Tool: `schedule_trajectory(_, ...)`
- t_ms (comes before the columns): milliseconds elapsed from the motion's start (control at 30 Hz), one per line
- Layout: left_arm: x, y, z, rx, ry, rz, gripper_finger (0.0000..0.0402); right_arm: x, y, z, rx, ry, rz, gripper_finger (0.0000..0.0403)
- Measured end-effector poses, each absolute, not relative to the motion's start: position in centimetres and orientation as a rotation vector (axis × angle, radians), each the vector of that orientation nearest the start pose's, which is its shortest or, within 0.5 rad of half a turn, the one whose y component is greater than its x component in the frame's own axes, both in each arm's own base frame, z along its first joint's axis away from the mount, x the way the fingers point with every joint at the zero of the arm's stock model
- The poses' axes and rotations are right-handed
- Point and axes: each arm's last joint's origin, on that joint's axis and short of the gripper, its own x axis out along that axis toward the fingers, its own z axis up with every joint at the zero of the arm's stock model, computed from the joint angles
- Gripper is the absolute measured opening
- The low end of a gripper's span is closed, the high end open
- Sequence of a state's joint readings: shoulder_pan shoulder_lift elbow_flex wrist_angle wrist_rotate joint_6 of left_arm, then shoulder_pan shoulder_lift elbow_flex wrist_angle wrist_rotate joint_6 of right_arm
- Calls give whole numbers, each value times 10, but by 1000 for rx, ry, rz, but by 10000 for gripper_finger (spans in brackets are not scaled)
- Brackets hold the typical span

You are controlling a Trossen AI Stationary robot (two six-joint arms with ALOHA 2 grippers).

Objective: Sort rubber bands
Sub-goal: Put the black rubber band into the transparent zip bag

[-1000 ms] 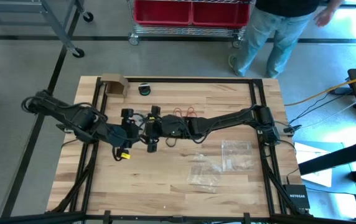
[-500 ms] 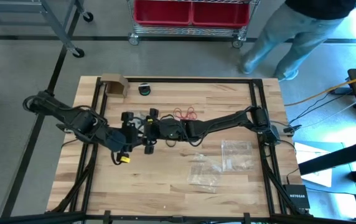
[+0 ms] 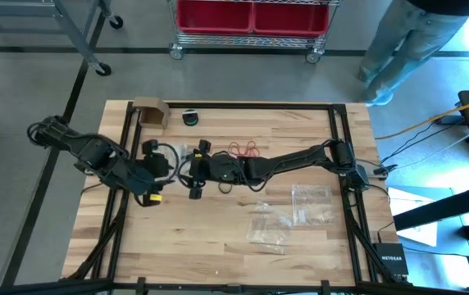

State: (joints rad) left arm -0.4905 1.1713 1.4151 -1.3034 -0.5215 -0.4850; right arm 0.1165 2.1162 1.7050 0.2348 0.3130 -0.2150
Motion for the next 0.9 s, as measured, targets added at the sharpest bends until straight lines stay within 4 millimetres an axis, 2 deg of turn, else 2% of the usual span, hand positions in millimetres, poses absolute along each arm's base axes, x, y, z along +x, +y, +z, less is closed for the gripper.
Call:
schedule_trajectory(100, 168, -78, 369, 61, 932, 271, 170, 497, 47, 270, -251, 194, -179, 234)
schedule_trajectory(233, 170, -86, 355, 156, 899, 276, 170, 498, 44, 270, -248, 193, -172, 234)
schedule_trajectory(567, 178, -83, 344, 255, 878, 307, 170, 498, 44, 269, -246, 190, -143, 234)
schedule_trajectory(900, 192, -86, 350, 281, 782, 246, 170, 498, 46, 271, -240, 181, -90, 234)
